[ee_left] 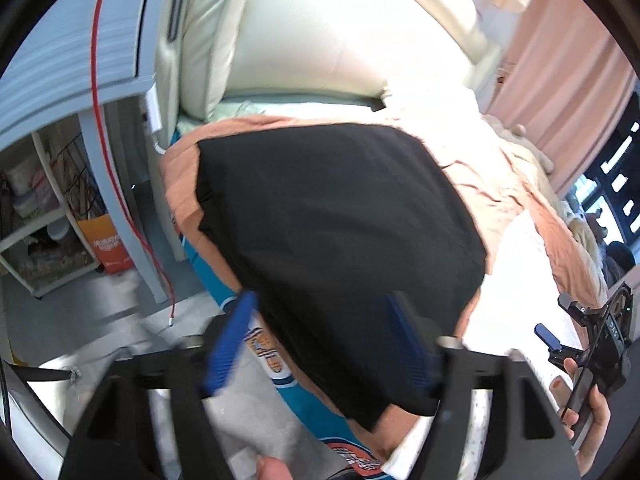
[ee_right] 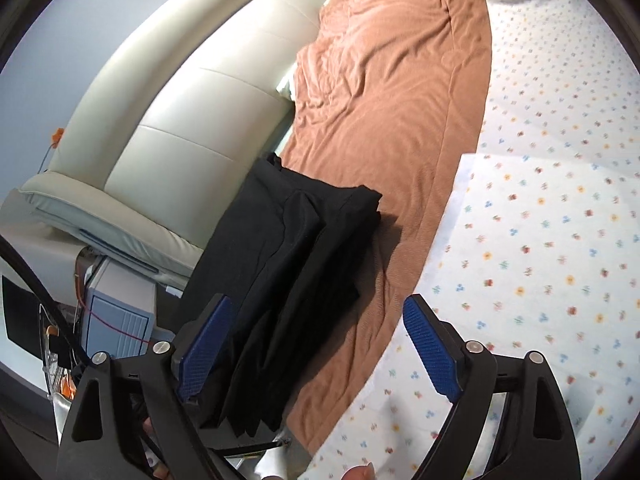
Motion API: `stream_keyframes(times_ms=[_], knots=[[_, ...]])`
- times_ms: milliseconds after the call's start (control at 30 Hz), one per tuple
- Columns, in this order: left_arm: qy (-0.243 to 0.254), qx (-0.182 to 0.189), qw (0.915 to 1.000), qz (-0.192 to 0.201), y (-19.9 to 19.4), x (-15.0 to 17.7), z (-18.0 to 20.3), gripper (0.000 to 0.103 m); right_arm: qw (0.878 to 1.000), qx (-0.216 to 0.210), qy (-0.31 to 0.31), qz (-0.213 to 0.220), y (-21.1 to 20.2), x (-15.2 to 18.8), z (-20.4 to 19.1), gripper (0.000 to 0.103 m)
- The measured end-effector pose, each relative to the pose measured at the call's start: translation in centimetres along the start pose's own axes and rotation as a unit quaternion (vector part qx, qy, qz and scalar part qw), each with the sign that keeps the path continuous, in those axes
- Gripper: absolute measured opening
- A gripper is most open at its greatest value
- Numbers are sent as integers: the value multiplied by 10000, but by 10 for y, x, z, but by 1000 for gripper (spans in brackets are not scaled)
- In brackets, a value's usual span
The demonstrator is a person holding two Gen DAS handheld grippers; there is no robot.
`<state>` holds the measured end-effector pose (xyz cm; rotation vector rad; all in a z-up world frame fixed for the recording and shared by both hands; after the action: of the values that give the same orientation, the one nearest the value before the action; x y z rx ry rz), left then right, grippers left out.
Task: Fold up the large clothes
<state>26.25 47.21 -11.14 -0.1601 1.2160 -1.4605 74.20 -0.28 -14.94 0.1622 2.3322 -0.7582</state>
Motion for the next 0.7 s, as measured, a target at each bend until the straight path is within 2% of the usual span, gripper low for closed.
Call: stream_keyframes(times_ms=[33,133,267,333,700], knots=[[45,103,9999,60,-7,1,7,95,10000,21,-79,36,-8,2,-2,95],[177,263,9993,188,-28,6,26,97,9991,127,-369,165,-36,9,-9,103],[382,409,9980,292,-50,15,50,99,9968,250,-675,354,-75,17,-15,103],[459,530,9969,351,-61,19,60,103,9957,275,-759,451,-94,21,-18,103],[1140,869,9874,674,-122,61,116,103,9843,452,-1412,959,-206,61,-32,103]])
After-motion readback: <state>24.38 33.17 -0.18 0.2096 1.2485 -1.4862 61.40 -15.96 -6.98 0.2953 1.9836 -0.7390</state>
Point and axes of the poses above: each gripper's, at about its wrist camera, not at the fingertips, and y roughly the way its jaws point, z to its right, x to its underside, the point moved 6 cm from there along y, roughly the way its jaws point, and after that the axes turned 8 degrees about -y, right-handed, at the moved point
